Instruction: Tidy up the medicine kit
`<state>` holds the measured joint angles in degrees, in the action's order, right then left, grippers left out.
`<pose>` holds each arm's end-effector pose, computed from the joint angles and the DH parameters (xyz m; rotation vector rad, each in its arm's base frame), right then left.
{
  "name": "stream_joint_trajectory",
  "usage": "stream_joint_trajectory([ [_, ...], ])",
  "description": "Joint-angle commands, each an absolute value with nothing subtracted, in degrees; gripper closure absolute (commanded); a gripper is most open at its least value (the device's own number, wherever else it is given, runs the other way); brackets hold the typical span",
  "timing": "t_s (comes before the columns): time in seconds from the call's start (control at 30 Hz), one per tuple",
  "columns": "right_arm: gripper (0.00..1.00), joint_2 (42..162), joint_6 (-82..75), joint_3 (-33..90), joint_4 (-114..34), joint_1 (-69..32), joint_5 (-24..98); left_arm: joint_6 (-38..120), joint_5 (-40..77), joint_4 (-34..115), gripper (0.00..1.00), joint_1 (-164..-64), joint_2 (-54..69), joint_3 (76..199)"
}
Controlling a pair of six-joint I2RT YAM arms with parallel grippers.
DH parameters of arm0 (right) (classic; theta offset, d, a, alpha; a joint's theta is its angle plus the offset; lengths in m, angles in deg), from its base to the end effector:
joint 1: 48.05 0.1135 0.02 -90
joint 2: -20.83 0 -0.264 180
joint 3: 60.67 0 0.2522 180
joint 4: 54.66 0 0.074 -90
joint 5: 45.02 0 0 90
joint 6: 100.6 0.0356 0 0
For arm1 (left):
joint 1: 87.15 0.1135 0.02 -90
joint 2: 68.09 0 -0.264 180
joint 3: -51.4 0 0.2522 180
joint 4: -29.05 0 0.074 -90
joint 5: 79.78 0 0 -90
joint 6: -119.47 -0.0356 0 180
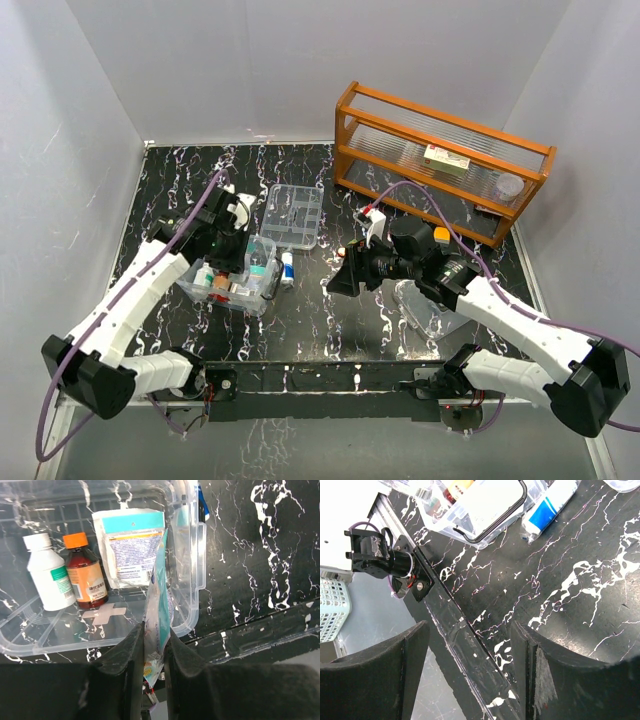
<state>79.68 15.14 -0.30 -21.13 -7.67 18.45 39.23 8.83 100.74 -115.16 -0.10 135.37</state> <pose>0.1613 0.1581 0.2900 -0.5849 2.2194 1.1377 0.1993 -0.1050 0.3371 0.3963 2.5276 -0.2261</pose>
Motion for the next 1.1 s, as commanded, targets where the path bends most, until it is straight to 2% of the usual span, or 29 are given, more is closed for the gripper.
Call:
stream_joint_trajectory([
  [0.0, 0.37, 79.7, 16.7, 2.0, -22.6, -7.9, 19.8, 35.5, 17.8, 102.7, 0.88, -112.4, 4.8, 137.1],
  [0.23, 0.38, 78.7, 19.4, 0.4, -24.9, -8.0, 20.1, 33.2, 26.6, 97.6, 0.89, -106.5, 13.2, 134.6],
  [0.4, 0.39, 79.3, 20.5, 0.8, -25.2, -7.9, 19.9, 30.9, 34.7, 94.5, 0.89, -106.0, 16.8, 131.5],
  [0.67, 0.39, 80.2, 21.7, 0.6, -26.4, -7.9, 19.7, 31.5, 33.7, 94.6, 0.86, -105.8, 21.0, 130.5],
  [0.83, 0.39, 80.7, 22.4, 0.0, -27.6, -7.9, 20.0, 32.1, 30.4, 96.9, 0.71, -105.8, 24.3, 133.4],
  [1.0, 0.38, 80.9, 23.5, -0.1, -29.8, -8.0, 17.9, 35.2, 18.5, 100.9, 0.5, -105.8, 26.2, 136.7],
  [1.07, 0.38, 79.6, 24.9, -1.7, -32.9, -7.9, 17.8, 35.8, 16.9, 102.0, 0.47, -105.8, 25.4, 137.9],
])
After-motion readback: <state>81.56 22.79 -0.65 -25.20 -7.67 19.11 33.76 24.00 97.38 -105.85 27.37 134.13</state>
